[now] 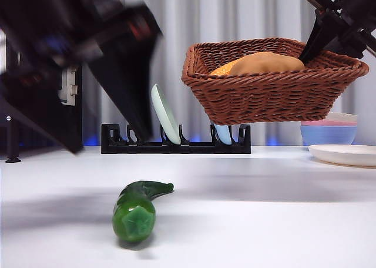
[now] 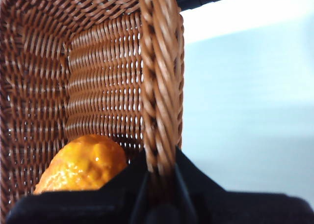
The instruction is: Pick up the basket,pick up the corn from the table,pick up the potato from the table,pick up the cucumber from the table,put all items into the basket
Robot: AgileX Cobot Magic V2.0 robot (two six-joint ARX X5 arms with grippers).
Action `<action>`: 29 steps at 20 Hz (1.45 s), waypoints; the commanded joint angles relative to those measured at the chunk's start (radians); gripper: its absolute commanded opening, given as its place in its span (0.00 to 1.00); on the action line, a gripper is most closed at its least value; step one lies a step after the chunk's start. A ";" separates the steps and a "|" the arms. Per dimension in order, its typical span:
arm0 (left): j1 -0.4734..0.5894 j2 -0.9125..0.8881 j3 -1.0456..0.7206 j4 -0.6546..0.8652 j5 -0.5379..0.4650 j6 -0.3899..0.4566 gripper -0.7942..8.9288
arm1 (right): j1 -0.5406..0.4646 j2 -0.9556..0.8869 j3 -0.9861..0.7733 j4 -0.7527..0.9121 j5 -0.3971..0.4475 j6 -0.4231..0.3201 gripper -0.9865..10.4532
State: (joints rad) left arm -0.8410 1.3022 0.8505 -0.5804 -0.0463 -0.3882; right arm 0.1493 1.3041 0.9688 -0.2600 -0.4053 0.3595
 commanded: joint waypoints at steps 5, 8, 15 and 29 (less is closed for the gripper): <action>-0.004 0.220 -0.008 0.125 -0.001 -0.009 0.59 | -0.001 -0.004 0.001 0.023 -0.012 0.018 0.07; -0.004 0.269 -0.008 0.134 -0.001 0.003 0.39 | -0.001 -0.004 0.001 0.023 -0.012 0.018 0.07; -0.010 0.251 0.012 0.029 0.205 0.218 0.07 | -0.001 -0.004 0.001 0.023 -0.012 0.017 0.07; -0.014 0.009 0.507 0.014 0.319 0.501 0.07 | 0.032 -0.004 0.001 -0.008 -0.013 0.018 0.07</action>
State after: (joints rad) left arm -0.8551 1.3052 1.3659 -0.5667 0.3080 0.1257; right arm 0.1749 1.3041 0.9688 -0.2855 -0.4042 0.3595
